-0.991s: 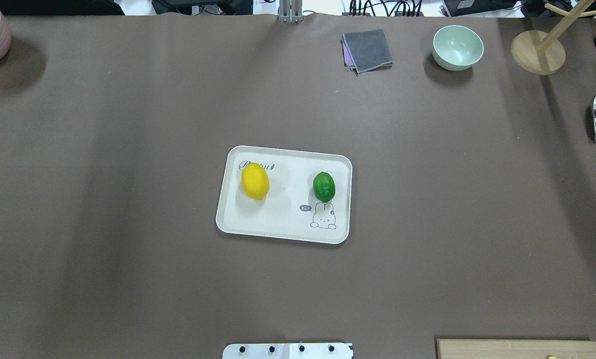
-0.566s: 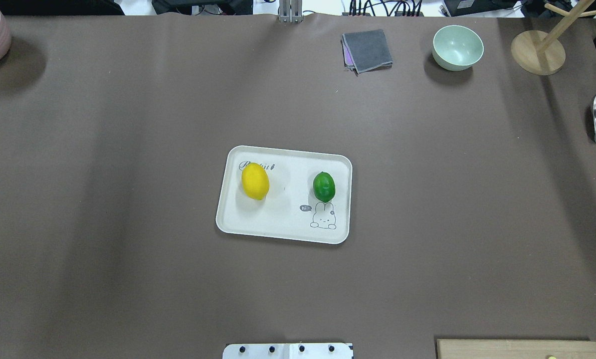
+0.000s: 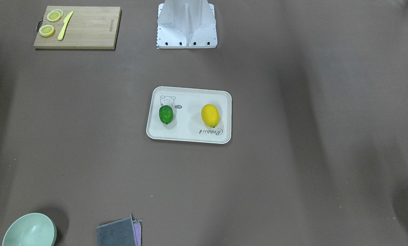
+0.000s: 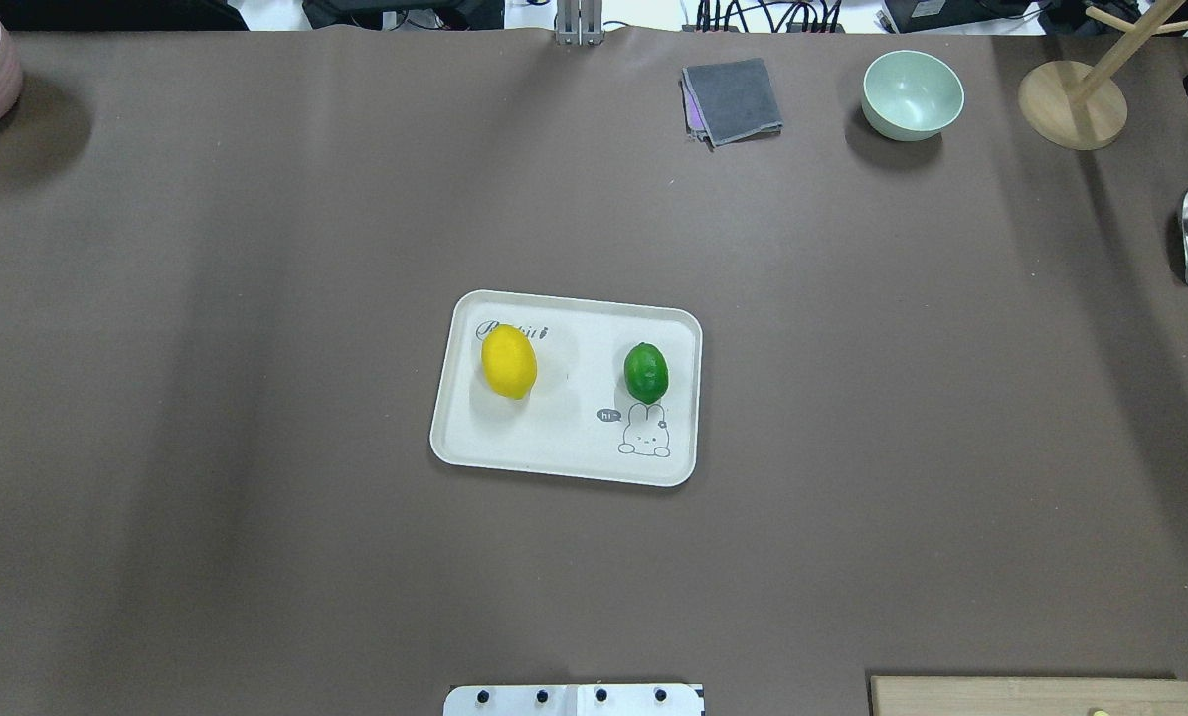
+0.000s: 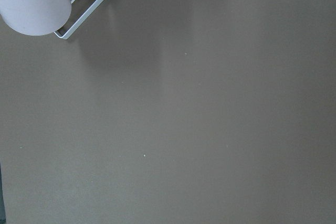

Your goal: Place all lemons on tray

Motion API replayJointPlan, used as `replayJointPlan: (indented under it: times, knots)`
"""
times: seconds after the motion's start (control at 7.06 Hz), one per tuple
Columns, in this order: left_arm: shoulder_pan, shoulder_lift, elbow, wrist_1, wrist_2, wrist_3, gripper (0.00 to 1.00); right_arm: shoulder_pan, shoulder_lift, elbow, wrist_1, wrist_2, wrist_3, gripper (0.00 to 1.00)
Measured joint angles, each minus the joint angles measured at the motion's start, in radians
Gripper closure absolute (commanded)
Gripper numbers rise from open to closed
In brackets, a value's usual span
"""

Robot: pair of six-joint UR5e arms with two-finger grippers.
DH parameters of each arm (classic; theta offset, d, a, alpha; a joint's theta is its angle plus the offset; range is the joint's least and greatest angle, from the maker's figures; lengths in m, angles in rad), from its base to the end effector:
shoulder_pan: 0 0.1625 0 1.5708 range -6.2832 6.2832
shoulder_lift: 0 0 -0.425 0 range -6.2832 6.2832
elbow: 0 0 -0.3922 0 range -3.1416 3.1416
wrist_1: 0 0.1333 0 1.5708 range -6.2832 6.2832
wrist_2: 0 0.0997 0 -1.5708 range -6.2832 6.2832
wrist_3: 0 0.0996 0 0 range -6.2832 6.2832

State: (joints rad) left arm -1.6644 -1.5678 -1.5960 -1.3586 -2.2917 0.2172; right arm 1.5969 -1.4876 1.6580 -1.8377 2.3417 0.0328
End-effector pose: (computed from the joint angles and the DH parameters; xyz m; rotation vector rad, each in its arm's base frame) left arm -0.1116 -0.4662 0.6711 -0.0683 0.7381 0.0494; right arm 0.0773 -0.5123 0.6002 -0.0943 -0.7702 0.0931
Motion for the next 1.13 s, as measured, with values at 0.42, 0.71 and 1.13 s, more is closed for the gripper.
replayJointPlan:
  times: [0.42,0.71,1.13]
  knots:
    - [-0.003,0.009,-0.028,0.003,-0.005,-0.005,0.02,0.0,0.002,0.003,0.0,0.001,0.0,0.0]
    - [-0.008,0.03,-0.056,0.004,-0.027,-0.008,0.02,0.0,0.005,0.006,0.0,0.001,0.001,0.0]
    - [-0.009,0.044,-0.069,0.004,-0.039,-0.009,0.02,0.0,0.009,0.008,0.0,0.001,0.001,0.0]
